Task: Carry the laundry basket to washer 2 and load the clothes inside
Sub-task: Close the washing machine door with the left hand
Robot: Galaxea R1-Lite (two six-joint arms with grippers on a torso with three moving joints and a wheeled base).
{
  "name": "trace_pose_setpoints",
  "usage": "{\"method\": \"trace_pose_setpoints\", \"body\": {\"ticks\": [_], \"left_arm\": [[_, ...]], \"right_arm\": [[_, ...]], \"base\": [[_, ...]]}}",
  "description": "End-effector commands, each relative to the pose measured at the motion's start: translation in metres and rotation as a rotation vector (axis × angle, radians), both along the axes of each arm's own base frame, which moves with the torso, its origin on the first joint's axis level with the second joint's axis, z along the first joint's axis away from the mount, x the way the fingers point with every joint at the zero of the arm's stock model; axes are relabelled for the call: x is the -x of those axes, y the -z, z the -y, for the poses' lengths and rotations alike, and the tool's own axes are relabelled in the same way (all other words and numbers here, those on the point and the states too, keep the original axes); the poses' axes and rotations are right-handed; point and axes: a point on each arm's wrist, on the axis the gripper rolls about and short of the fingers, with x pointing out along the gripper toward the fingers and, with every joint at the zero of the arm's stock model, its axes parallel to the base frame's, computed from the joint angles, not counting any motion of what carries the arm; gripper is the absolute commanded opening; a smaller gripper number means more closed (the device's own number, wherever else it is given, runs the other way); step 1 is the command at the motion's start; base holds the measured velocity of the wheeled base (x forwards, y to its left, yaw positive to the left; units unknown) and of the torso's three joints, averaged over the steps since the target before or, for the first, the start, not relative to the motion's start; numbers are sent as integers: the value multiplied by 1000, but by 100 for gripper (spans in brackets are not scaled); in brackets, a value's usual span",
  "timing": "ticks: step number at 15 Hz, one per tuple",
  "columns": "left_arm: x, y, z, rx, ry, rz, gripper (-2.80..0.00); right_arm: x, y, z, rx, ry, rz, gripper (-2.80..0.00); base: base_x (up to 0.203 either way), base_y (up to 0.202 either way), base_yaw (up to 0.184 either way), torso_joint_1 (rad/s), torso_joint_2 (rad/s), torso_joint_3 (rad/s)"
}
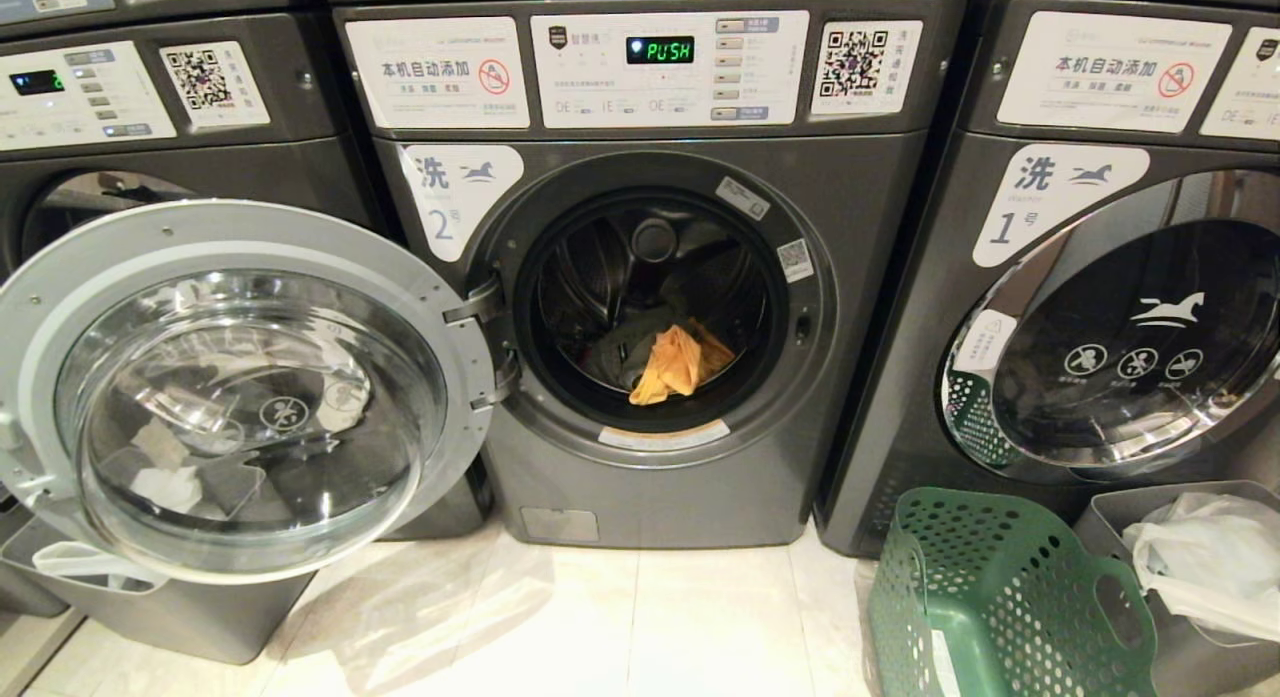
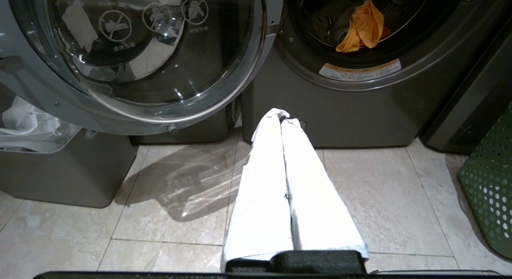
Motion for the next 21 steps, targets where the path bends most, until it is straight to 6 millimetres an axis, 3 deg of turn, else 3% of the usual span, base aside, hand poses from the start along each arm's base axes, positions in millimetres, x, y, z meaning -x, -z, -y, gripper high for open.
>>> {"method": "trace_pose_setpoints", "body": {"ticks": [1, 3, 4, 7, 9, 10, 12, 15, 18, 21], "left_arm": [[0, 0, 0, -2, 1, -9, -280], [1, -5, 0, -34, 5, 23, -280], [5, -18, 0, -43, 10, 65, -280], [21, -95, 0, -53, 27, 182, -280], [1, -155, 1, -45, 31, 139, -280], [-21, -189, 1, -30, 33, 112, -280], [-82, -254, 1, 18, 17, 72, -280], [-185, -317, -11, 72, -68, 77, -280], [-265, -334, -58, 97, -187, 83, -280], [-306, -318, -111, 116, -205, 37, -280]], "right_arm": [[0, 0, 0, 3, -2, -2, -280], [0, 0, 0, 0, 2, -2, -280], [0, 0, 0, -3, 4, -3, -280], [0, 0, 0, -14, 3, -1, -280], [0, 0, 0, -14, 3, -1, -280], [0, 0, 0, -12, 3, -1, -280], [0, 0, 0, -10, 1, 0, -280], [0, 0, 0, -12, 2, -1, -280], [0, 0, 0, -14, 3, -2, -280], [0, 0, 0, -14, 3, 0, -280]], "base": [[0, 0, 0, 0, 0, 0], [0, 0, 0, 0, 0, 0], [0, 0, 0, 0, 0, 0], [0, 0, 0, 0, 0, 0], [0, 0, 0, 0, 0, 0], [0, 0, 0, 0, 0, 0], [0, 0, 0, 0, 0, 0], [0, 0, 0, 0, 0, 0], [0, 0, 0, 0, 0, 0], [0, 0, 0, 0, 0, 0]]}}
